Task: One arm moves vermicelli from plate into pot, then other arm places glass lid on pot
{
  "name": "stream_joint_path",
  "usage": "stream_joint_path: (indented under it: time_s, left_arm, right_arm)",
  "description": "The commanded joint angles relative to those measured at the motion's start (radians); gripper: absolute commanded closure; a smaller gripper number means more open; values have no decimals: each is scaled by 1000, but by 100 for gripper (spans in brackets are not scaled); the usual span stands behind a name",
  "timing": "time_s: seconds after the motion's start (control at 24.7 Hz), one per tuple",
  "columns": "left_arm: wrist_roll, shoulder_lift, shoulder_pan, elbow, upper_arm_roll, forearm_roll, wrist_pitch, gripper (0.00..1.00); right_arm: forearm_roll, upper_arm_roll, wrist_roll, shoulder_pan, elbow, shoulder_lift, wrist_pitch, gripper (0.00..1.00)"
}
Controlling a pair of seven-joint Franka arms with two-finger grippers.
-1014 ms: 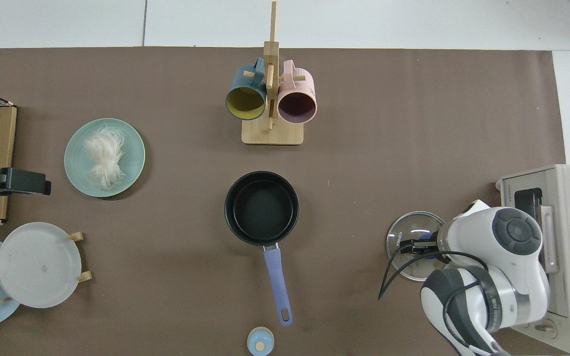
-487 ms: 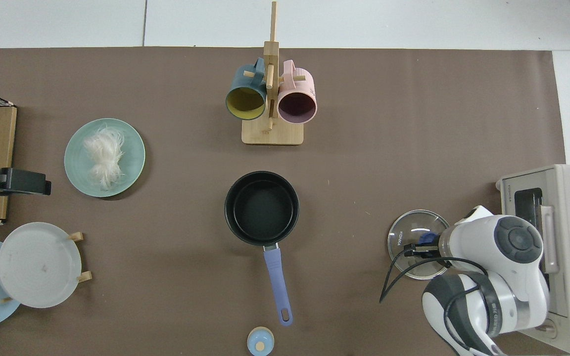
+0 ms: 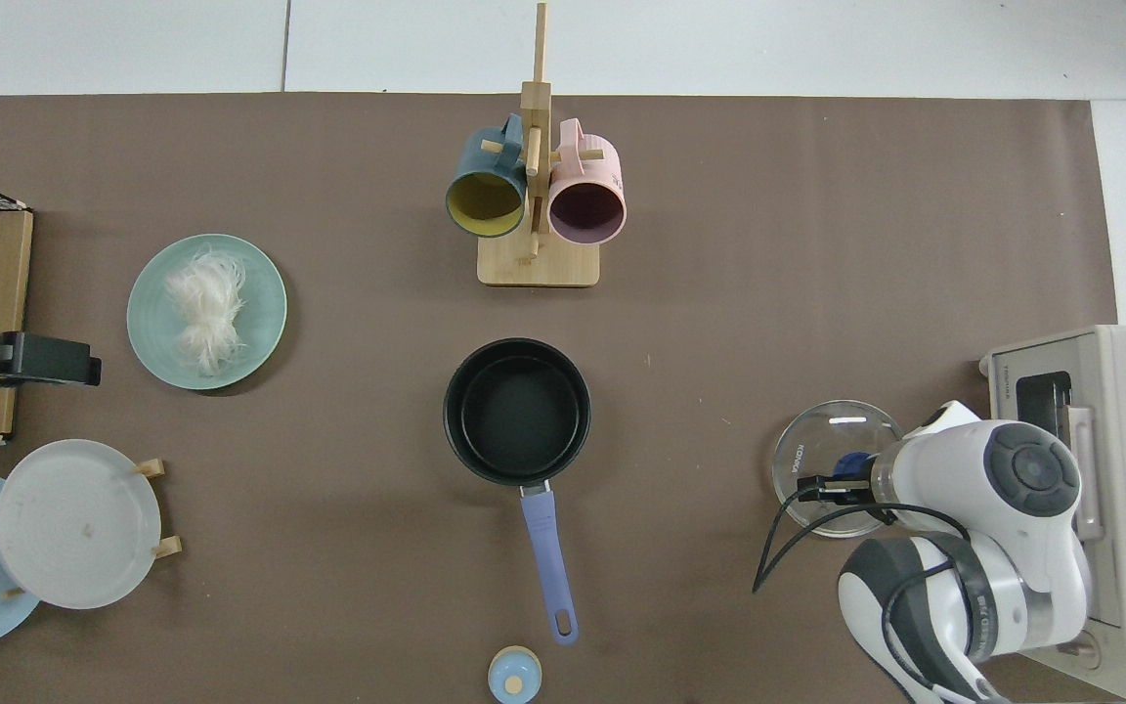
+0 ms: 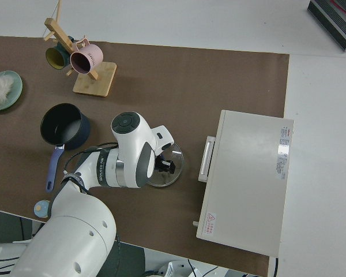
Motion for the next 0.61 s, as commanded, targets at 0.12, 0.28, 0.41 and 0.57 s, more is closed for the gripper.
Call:
stream_joint_path:
  time_s: [0.12, 0.28, 0.41, 0.57]
  left_arm:
    - [2, 2, -10, 16, 6, 21, -11, 0]
    - [4, 4, -10, 16, 6, 21, -11, 0]
    - [4, 2, -10, 16, 6, 21, -11, 0]
    - [4, 2, -10, 16, 6, 21, -11, 0]
  right_arm:
    - [8, 9, 7, -15, 36, -14, -41, 100]
    - [8, 9, 7, -16, 39, -15, -41, 100]
    - [8, 9, 7, -16, 44, -17, -41, 100]
    - [8, 9, 7, -27, 44, -18, -41, 100]
